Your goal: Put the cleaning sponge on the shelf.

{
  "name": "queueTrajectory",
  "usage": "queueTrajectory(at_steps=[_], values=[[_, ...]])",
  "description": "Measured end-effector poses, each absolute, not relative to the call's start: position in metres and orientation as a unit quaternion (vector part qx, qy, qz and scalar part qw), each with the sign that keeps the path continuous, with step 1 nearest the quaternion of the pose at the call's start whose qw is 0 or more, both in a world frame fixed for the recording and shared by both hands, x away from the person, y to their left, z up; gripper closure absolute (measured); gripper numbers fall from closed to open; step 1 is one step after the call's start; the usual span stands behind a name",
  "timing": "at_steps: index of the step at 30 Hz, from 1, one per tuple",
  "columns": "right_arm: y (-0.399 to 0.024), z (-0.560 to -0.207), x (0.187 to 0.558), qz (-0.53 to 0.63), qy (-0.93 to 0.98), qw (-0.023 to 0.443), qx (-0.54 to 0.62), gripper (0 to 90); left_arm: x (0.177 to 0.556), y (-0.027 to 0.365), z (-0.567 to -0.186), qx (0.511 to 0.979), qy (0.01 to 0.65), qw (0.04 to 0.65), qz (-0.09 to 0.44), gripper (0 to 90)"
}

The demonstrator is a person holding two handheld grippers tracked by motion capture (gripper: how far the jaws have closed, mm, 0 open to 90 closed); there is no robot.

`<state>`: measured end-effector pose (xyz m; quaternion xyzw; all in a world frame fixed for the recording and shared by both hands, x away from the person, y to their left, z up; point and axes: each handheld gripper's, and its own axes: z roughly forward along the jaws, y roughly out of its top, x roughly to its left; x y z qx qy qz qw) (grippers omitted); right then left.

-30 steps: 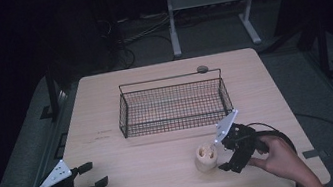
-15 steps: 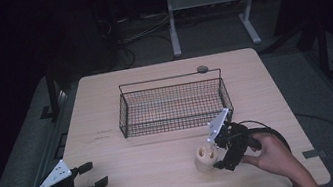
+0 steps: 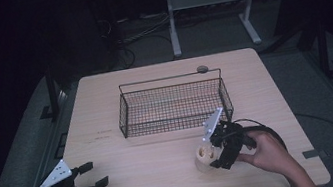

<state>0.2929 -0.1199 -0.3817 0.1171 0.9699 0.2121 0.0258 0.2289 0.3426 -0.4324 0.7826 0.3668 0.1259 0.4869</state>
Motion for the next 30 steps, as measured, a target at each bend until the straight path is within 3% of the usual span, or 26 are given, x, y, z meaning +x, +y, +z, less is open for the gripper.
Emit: queueTrajectory(at_steps=[30], values=[[-0.105, -0.388, 0.298, 0.195, 0.975, 0.021, 0.106, 17.4, 0.229, 0.342, -0.432, 0.782, 0.367, 0.488, 0.125, 13.4]])
